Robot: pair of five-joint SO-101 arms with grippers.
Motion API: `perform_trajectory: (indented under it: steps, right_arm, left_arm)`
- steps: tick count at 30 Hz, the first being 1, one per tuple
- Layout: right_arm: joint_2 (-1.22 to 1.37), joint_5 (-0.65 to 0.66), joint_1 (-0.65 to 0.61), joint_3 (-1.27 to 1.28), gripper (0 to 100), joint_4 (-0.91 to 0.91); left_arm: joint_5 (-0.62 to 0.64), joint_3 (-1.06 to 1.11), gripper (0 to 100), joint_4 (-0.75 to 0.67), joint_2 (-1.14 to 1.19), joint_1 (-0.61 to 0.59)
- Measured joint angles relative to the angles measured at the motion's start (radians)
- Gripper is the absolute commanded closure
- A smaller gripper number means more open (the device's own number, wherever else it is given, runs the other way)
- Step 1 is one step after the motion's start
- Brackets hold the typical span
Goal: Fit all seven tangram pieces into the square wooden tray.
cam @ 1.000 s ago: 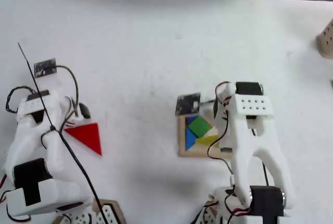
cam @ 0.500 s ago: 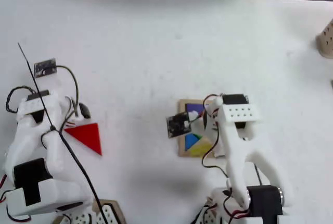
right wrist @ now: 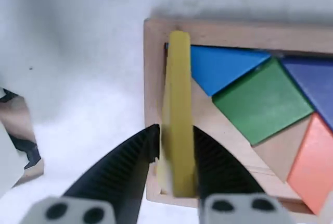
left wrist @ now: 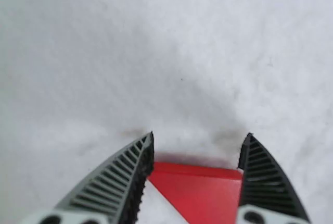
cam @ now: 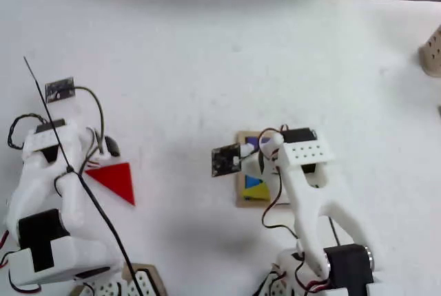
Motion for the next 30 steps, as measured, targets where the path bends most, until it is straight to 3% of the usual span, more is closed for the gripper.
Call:
perform_trajectory:
  steps: [10,21,25,29,30]
  right_arm:
    - [0.000,0.000,0.002,-0.006,75.4,0.008]
    - [0.000,-0.020,0.044,-0.259,75.4,0.233]
    - [0.000,-0.141,0.077,-0.342,77.2,0.259]
    - [0.000,-0.379,0.052,-0.351,98.8,0.270]
    - [0.000,-0.437,0.037,-0.351,98.3,0.273]
  left_arm:
    - [0.000,0.000,73,0.000,0.000,0.000]
    - [0.000,0.000,73,0.000,0.000,0.000]
    - [0.000,0.000,73,0.000,0.000,0.000]
    - [0.000,0.000,73,0.000,0.000,0.000]
    - [0.000,0.000,73,0.000,0.000,0.000]
